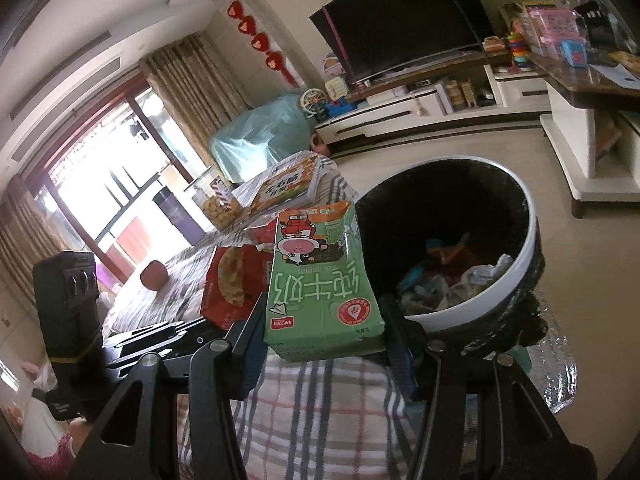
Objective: Collect trash
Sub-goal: 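Carry red bag with left tool while right tool carries green carton over the bin, then lower red bag with left tool while right tool lowers green carton into the bin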
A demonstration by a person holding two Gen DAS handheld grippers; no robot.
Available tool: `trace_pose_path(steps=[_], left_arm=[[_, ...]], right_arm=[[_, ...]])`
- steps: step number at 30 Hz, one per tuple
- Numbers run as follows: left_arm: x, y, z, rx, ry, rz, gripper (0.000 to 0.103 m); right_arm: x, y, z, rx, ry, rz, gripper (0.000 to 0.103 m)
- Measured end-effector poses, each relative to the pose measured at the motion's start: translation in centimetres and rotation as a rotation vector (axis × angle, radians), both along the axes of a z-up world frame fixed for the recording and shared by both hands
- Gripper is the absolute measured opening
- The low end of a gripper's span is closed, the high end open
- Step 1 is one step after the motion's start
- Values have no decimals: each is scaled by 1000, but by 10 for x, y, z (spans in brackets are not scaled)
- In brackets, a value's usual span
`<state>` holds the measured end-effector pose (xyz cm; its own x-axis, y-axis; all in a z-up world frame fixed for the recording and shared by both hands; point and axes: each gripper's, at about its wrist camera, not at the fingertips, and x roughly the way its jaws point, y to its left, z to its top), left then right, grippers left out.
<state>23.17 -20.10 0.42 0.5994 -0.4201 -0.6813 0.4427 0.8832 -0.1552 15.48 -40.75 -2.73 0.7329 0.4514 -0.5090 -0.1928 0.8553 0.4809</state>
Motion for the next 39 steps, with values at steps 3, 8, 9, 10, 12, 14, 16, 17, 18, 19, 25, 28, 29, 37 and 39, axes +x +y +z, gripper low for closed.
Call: trace_pose_path(steps=[3, 8, 9, 10, 12, 14, 16, 17, 18, 19, 25, 28, 29, 37, 39], left_arm=[[3, -6, 1, -1, -3, -11, 1], [5, -14, 1, 0, -7, -23, 1], [6, -15, 1, 1, -7, -25, 1], [7, -17, 0, 1, -7, -28, 1], [9, -19, 0, 4, -7, -31, 1], [10, -23, 0, 4, -6, -35, 1], [11, -26, -1, 5, -4, -37, 1], [12, -27, -1, 6, -3, -37, 1], [12, -28, -1, 7, -2, -38, 1], [13, -30, -1, 7, -2, -39, 1], [20, -38, -2, 11, -1, -46, 1], [24, -41, -2, 13, -1, -48, 1], [25, -42, -2, 13, -1, -49, 1], [34, -50, -2, 22, -4, -53, 1], [35, -52, -2, 23, -1, -52, 1]], right_arm=[[0, -5, 0, 3, 1, -11, 53], [0, -11, -1, 4, 3, -22, 53], [0, -12, -1, 5, 3, -25, 53], [-1, -13, -1, 6, 2, -27, 53], [-1, -15, 0, 6, 1, -32, 53], [0, -18, 0, 8, 1, -36, 53], [0, -20, -1, 8, 1, -40, 53], [-1, -19, -1, 9, 2, -41, 53], [-1, -19, -1, 8, 3, -43, 53], [-1, -20, -1, 8, 3, -45, 53], [0, -24, 1, 7, 2, -57, 53], [1, -23, 2, 3, 2, -62, 53], [2, -24, 2, 1, 2, -64, 53], [7, -29, 3, -9, 13, -80, 53], [9, -30, 3, -12, 14, -84, 53]])
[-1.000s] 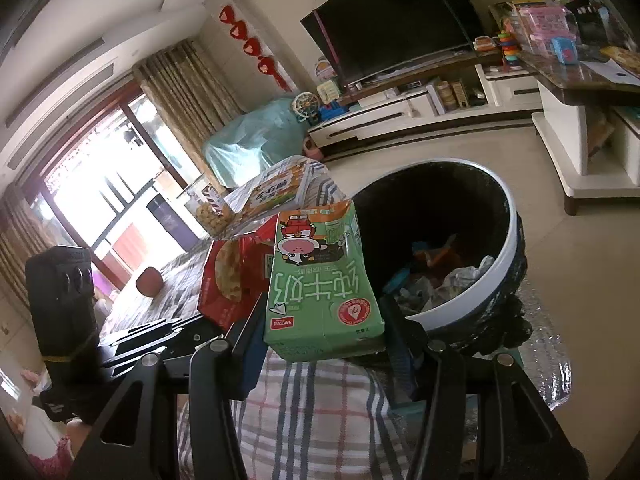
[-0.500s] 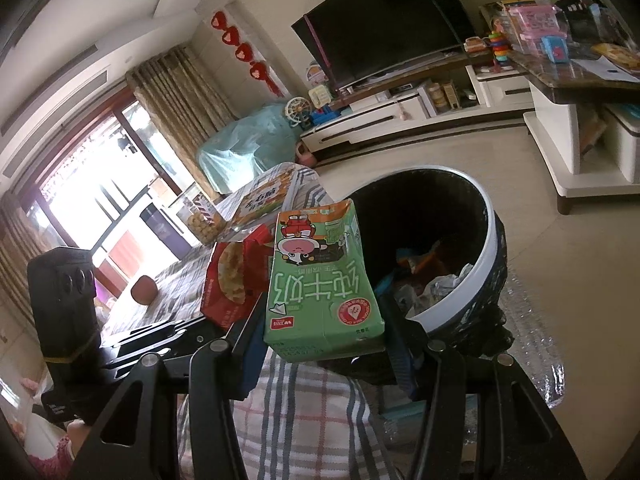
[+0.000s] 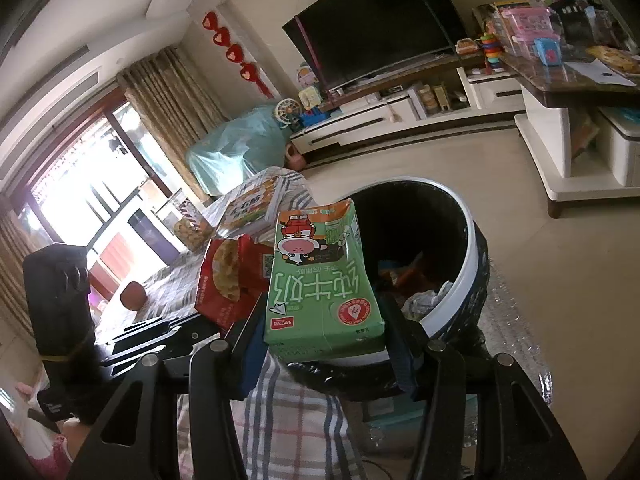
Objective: Collect trash
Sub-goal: 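Lower red bag with left tool while right tool lowers green carton into the bin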
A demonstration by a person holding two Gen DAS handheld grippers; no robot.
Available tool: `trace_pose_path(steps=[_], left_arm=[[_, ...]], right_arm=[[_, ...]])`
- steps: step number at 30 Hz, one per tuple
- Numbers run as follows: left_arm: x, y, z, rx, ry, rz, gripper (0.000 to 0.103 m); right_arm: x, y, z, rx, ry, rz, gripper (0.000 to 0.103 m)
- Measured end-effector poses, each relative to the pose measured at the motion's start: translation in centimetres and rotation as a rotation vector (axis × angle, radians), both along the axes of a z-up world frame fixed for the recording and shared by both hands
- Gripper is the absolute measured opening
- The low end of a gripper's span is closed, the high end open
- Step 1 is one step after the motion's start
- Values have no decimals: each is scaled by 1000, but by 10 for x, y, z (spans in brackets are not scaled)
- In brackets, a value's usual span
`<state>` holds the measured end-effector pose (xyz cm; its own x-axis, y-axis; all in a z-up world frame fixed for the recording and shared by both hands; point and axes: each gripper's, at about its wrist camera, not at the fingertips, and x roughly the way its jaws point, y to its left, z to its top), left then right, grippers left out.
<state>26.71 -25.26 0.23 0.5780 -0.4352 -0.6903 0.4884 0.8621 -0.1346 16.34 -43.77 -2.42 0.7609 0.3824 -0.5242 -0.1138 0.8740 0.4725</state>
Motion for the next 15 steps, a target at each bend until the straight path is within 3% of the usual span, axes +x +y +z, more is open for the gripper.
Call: trace_pose_path(steps=[15], left_arm=[[12, -16, 1, 19, 8, -6, 2]], right_arm=[[10, -1, 2, -12, 13, -10, 53]])
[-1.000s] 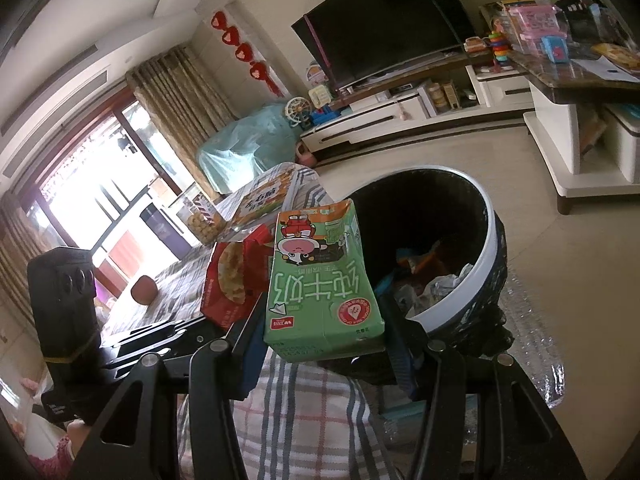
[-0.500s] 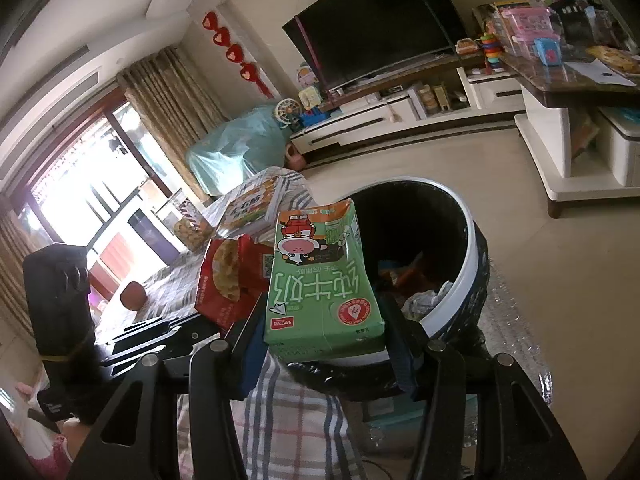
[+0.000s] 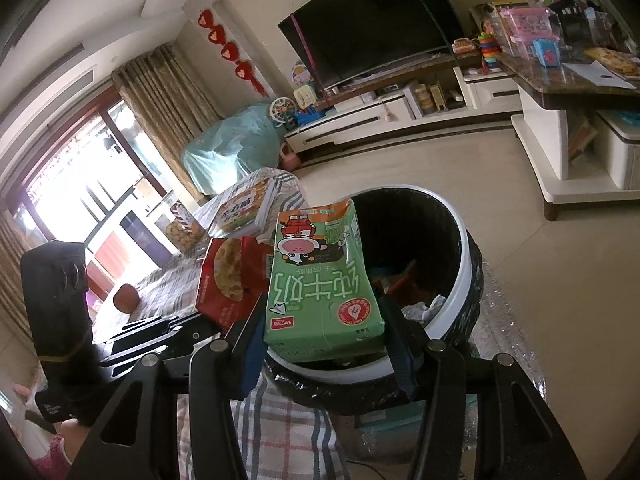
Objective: Collect trash
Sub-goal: 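Lower red bag with left tool while right tool lowers green carton into the bin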
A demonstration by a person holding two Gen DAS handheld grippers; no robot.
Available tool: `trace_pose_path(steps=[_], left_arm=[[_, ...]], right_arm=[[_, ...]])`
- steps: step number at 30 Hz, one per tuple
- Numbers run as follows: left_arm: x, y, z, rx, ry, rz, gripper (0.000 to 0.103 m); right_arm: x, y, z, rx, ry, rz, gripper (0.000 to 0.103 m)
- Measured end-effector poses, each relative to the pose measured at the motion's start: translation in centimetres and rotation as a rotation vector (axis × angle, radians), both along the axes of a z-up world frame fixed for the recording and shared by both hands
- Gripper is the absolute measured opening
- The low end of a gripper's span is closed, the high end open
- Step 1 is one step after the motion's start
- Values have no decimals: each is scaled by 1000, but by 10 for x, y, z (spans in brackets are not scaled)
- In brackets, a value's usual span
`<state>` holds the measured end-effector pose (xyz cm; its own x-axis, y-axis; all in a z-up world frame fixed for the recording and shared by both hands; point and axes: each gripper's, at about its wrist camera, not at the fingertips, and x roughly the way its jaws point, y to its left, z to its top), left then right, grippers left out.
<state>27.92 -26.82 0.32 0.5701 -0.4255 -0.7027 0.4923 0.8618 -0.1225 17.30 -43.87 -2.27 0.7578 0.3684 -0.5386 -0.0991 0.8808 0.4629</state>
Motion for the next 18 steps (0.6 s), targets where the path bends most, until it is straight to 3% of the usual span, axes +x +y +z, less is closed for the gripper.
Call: trace_pose_path(steps=[18], left_arm=[[17, -18, -2, 17, 13, -3, 2]], right_arm=[[18, -6, 1, -21, 9, -7, 53]])
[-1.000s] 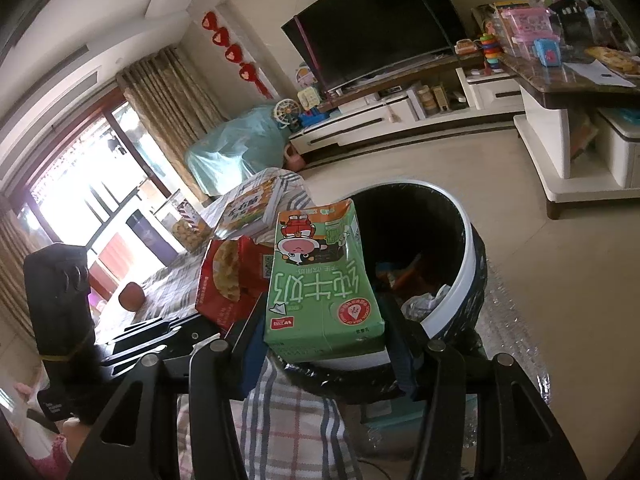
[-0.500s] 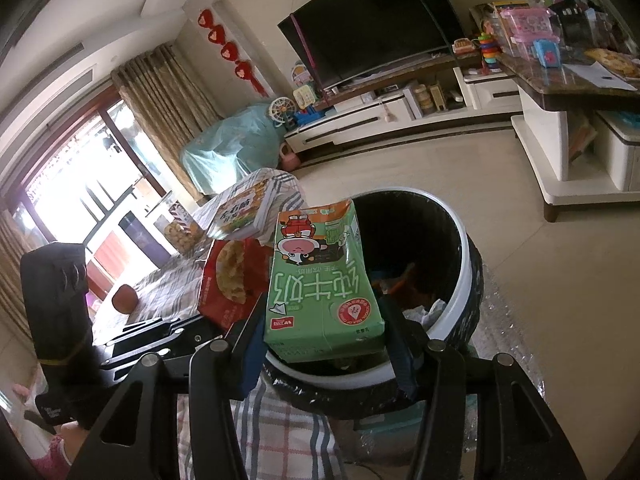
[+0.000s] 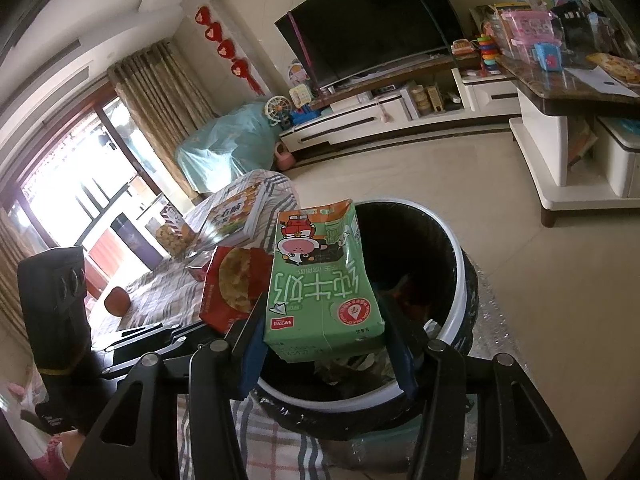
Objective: Collect trash
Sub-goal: 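Lower red bag with left tool while right tool lowers green carton into the bin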
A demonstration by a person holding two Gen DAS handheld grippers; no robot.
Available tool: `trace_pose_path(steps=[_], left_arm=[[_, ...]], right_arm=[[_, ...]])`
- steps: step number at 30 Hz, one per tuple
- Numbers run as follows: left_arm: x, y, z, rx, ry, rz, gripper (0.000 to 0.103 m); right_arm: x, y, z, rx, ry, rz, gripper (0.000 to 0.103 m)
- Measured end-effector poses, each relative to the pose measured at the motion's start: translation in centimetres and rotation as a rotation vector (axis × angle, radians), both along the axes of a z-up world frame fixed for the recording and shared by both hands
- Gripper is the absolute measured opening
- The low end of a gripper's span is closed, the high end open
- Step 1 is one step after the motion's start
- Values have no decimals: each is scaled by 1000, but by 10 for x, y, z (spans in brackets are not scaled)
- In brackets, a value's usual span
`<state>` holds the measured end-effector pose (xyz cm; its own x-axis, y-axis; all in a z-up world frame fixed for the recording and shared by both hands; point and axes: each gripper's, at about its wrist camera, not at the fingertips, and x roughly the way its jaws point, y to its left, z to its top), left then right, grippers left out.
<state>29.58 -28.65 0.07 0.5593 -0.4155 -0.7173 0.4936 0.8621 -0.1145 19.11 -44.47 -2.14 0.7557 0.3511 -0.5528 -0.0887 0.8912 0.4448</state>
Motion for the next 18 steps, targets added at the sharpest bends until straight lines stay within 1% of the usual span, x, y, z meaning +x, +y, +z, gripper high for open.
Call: trace_pose_path(steps=[18], left_arm=[[16, -14, -7, 11, 27, 10, 2]], right_arm=[[14, -3, -2, -25, 24, -1, 53]])
